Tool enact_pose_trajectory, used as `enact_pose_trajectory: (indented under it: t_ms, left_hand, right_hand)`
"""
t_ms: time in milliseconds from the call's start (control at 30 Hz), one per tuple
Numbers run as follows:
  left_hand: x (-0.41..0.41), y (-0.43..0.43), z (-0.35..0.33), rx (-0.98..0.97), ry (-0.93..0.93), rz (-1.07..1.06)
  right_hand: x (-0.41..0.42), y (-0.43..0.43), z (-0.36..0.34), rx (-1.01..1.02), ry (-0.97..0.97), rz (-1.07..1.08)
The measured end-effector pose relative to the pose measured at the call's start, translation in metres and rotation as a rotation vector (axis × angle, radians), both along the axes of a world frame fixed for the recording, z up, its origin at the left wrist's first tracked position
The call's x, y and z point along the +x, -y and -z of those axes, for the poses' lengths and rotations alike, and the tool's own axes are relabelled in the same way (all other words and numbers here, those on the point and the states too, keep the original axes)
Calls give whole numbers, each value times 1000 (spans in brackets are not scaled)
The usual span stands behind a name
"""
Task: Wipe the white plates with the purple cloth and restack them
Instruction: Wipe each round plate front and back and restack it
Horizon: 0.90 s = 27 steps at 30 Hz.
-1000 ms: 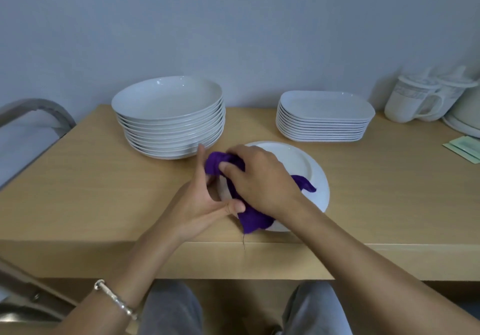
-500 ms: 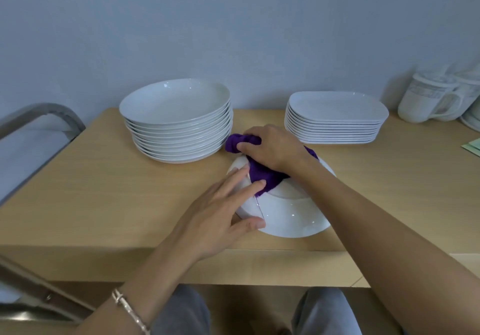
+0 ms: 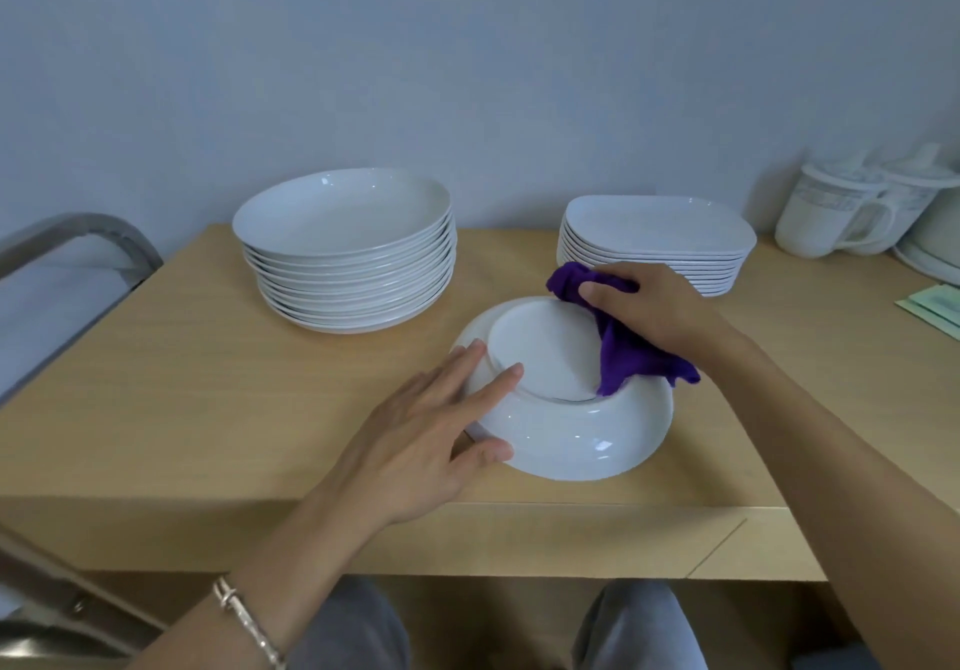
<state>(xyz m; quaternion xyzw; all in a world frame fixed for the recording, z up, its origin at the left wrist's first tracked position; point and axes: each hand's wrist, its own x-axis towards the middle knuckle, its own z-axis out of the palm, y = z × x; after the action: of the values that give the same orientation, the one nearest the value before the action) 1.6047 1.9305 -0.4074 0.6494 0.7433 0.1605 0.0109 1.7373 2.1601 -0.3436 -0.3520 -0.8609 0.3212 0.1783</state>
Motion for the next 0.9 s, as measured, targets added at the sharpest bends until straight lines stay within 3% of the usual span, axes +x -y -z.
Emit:
enact_pose_trajectory:
  t_ms: [167, 267, 367, 667, 833, 900]
  left_hand:
    - [-1, 4, 10, 205, -11, 6]
    - [3, 7, 3, 48, 50, 13]
    - [6, 10, 2, -1, -28, 59]
    - [23, 32, 23, 437, -399, 135]
    - [18, 38, -18, 586, -230, 69]
    - [14, 36, -41, 641, -53, -28]
  right_hand:
    - [14, 14, 20, -65, -221, 88]
    - [15, 22, 23, -87, -259, 102]
    - [21, 30, 26, -86, -249, 89]
    - [49, 58, 27, -71, -273, 19]
    - [52, 55, 7, -145, -478, 124]
    - [51, 51, -8, -243, -608, 148]
